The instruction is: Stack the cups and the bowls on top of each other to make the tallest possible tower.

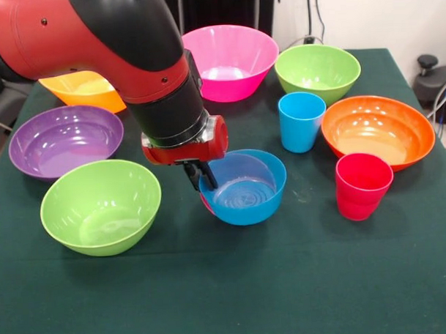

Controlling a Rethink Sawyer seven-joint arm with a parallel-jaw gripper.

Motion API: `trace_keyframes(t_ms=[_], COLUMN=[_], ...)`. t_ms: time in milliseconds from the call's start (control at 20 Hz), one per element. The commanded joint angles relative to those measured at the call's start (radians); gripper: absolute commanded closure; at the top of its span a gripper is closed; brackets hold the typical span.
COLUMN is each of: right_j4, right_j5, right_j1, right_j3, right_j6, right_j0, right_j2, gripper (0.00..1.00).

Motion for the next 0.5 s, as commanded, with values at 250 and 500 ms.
trace_keyframes(t_ms=[250,500], right_j4=[-0.110,-0.113], right_j5=[0.039,0.028], right_j1=[-0.012,-0.030], right_j3=[0.095,0.127], right_j6=[-0.242,-0.233], right_j0=[-0.001,-0.009], right_j2=[-0.016,-0.018], gripper=[1.00,1.00])
